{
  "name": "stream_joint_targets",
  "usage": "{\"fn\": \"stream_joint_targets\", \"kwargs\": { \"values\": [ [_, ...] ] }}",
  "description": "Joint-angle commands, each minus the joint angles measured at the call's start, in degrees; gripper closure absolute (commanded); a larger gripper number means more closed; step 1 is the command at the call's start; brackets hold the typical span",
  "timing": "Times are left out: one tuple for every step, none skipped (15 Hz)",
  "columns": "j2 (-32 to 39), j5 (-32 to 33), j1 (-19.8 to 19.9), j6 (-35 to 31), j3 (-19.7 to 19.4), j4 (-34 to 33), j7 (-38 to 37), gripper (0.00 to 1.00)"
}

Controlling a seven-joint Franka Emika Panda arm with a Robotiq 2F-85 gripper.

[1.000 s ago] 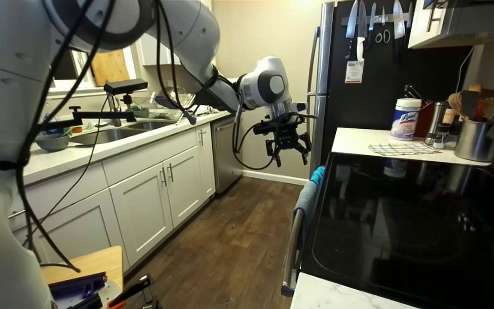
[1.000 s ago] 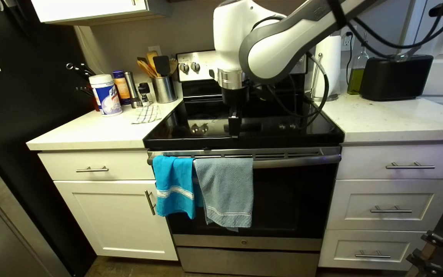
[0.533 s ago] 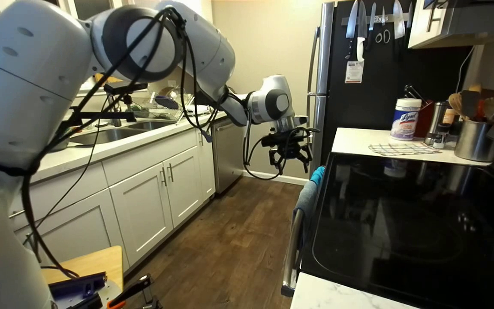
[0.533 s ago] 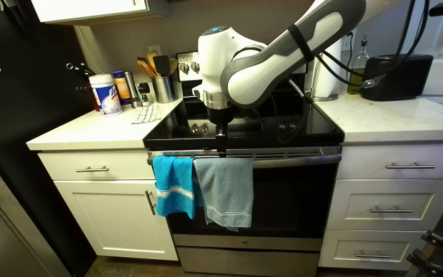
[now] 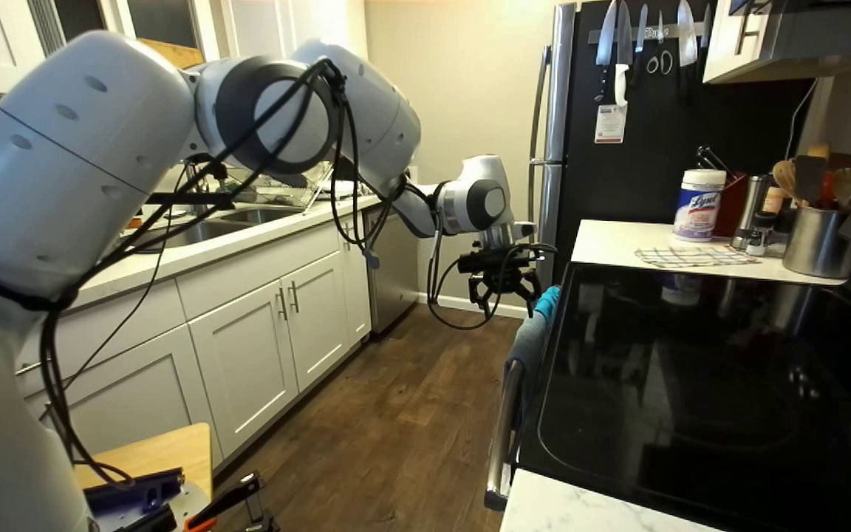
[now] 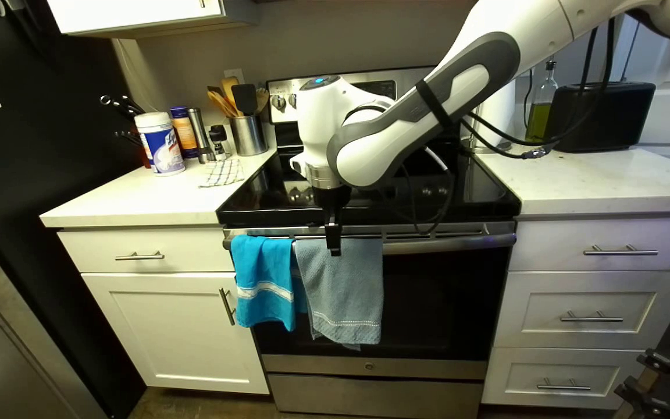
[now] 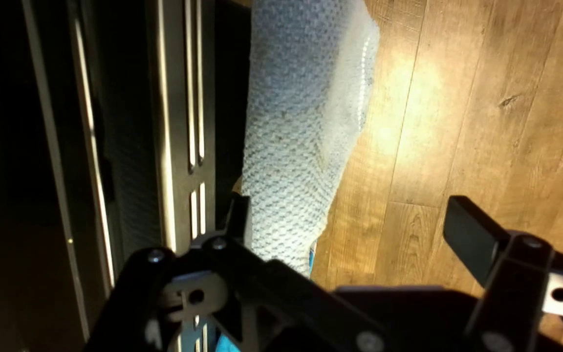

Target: Put the light-blue cloth on the stove

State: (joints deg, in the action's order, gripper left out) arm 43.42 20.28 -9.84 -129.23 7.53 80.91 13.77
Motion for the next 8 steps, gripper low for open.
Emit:
{"fn": "stream_joint_targets", "kwargs": {
  "values": [
    [2.42, -1.71, -0.15, -0.01, -0.38, -2.85, 2.88, 0.00],
    [2.93, -1.84, -0.11, 0.07, -0.38, -3.39, 2.82, 0.00],
    [3.45, -2.05, -0.06, 0.23, -0.39, -3.95, 2.72, 0.00],
    [3.91, -2.19, -0.04, 0.34, -0.43, -4.45, 2.67, 0.00],
    [4.40, -2.21, 0.00, 0.12, -0.60, -4.87, 2.55, 0.00],
    [4.84, -2.25, 0.06, 0.07, -0.72, -5.30, 2.54, 0.00],
    [5.19, -2.62, 0.41, -0.01, -0.73, -5.65, 2.54, 0.00],
    [5.44, -2.76, 0.53, -0.06, -0.86, -5.98, 2.46, 0.00]
  ]
}}
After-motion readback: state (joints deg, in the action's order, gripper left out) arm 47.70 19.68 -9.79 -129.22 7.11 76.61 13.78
